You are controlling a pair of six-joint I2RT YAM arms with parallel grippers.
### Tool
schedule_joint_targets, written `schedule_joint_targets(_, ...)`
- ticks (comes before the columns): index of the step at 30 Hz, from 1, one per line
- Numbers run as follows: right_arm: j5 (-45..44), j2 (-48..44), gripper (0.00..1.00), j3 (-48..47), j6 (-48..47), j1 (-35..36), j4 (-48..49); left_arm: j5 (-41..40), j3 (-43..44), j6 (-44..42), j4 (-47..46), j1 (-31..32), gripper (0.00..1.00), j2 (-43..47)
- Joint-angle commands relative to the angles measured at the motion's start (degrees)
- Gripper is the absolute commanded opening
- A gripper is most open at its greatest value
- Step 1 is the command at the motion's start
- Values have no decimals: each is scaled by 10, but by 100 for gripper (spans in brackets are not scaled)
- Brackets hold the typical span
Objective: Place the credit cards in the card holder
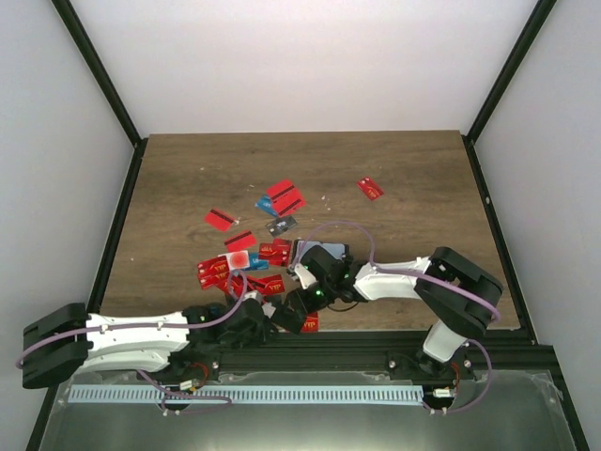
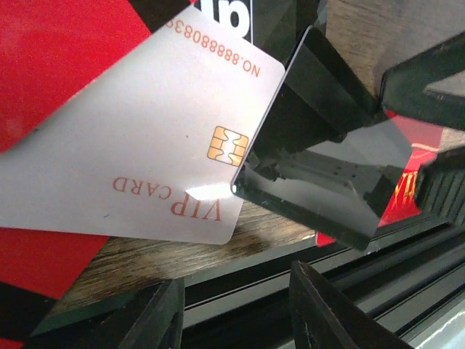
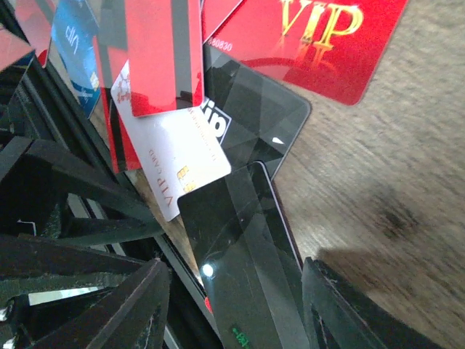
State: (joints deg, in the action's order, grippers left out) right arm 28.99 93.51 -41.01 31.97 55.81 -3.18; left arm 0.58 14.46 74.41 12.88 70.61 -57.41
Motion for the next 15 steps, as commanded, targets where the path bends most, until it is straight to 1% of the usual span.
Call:
schedule_joint_targets(1, 17, 12, 53, 25, 0, 9, 0, -49, -13, 40, -71, 3, 43, -6)
schedule_joint_targets(8, 21, 18, 53, 26, 6, 10, 12, -85, -40, 72, -142, 4, 46, -15)
schedule_joint_targets(15, 38, 35, 53, 24, 6, 10, 29, -119, -58, 76, -210, 3, 46, -27)
